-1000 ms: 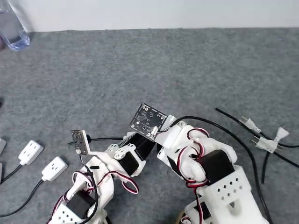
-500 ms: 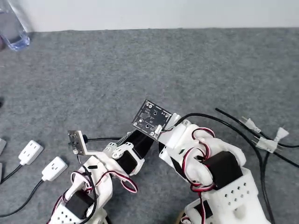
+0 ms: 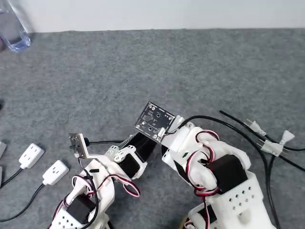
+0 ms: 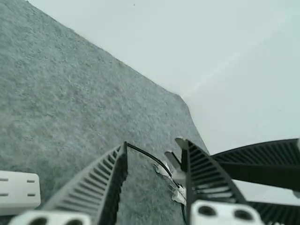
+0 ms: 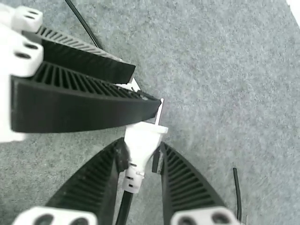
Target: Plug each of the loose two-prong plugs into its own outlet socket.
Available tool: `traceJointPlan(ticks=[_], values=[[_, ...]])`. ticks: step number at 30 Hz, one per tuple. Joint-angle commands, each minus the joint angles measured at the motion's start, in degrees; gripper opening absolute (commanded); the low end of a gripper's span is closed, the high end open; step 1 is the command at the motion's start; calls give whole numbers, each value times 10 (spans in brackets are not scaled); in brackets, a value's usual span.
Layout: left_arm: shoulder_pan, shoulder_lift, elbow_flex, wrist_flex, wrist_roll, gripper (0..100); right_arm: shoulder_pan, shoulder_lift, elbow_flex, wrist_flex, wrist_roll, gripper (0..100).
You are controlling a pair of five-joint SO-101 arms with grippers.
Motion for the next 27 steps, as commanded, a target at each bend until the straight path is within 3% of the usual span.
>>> traceJointPlan(ticks=[1, 8, 17, 21, 27], values=[[2, -6, 2, 5, -1, 178, -14, -3, -1, -49, 0, 7], [2, -6, 2, 5, -1, 178, 50, 1, 65, -114, 47, 7], [2, -6, 1, 5, -1, 178, 154, 142, 67, -183, 148, 7], [2, -6, 2, 4, -1, 178, 171, 175, -27, -124, 208, 7], [2, -6, 2, 5, -1, 178, 172, 253, -215, 58, 310, 7]])
